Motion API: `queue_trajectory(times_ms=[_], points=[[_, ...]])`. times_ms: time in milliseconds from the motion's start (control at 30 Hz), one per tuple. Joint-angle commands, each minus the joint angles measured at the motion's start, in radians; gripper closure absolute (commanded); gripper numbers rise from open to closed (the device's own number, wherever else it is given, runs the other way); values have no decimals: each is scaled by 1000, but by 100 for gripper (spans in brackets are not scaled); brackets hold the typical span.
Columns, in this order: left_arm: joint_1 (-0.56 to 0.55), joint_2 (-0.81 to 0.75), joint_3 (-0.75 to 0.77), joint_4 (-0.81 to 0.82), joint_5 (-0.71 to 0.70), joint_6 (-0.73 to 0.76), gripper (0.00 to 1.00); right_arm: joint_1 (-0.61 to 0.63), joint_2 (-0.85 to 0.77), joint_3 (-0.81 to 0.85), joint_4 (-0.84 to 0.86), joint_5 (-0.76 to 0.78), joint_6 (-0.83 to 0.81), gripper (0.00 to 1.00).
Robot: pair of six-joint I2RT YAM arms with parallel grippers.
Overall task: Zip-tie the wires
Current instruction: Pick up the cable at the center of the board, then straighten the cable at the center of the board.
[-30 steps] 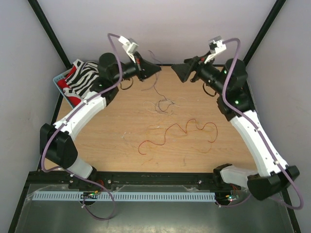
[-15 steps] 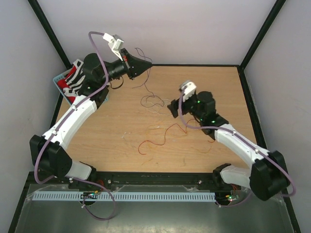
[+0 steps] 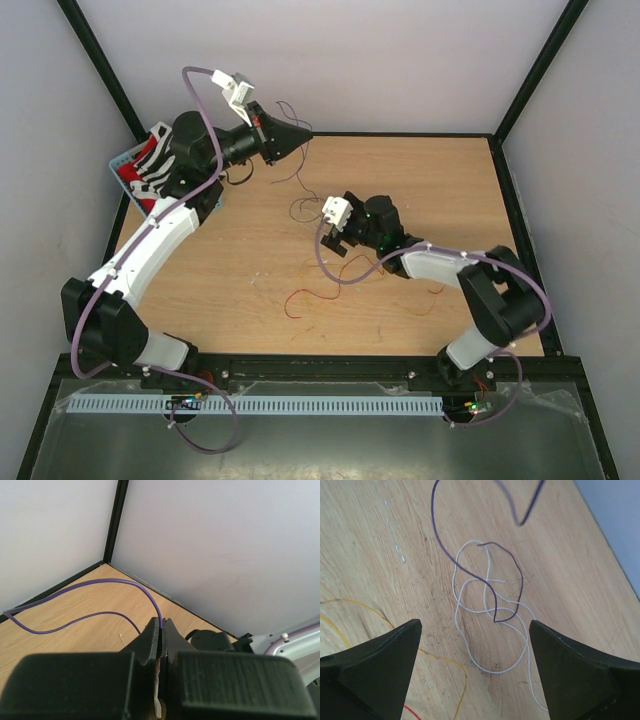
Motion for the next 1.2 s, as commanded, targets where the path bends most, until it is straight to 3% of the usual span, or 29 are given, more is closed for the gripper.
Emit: queue_trajectory(times_ms=[0,233,400,467,533,567,733,933,1167], points=[[12,-28,0,29,10,-10,100,3,99,78,61,-39,-120,1],[12,-22,14,29,30,-40,100,4,268,189,113,-63,-108,1],[20,-35,16,28,37,-53,100,4,356,270,106,-77,-92,13],[32,-41,16,29,40,-63,100,5,364,280,101,-72,-93,27],[47,-45,20,29,46,-78,100,3,361,283,101,-41,-88,59],[58,-48,22,29,54,-87,100,4,354,282,101,-27,-87,69],[133,-88,14,29,83,-133,100,1,300,279,102,18,-91,99],[301,-193,-45,16,138,-212,100,-38,209,288,101,25,-29,100],[497,-292,-141,-27,312,-339,100,-138,96,375,38,52,142,100]])
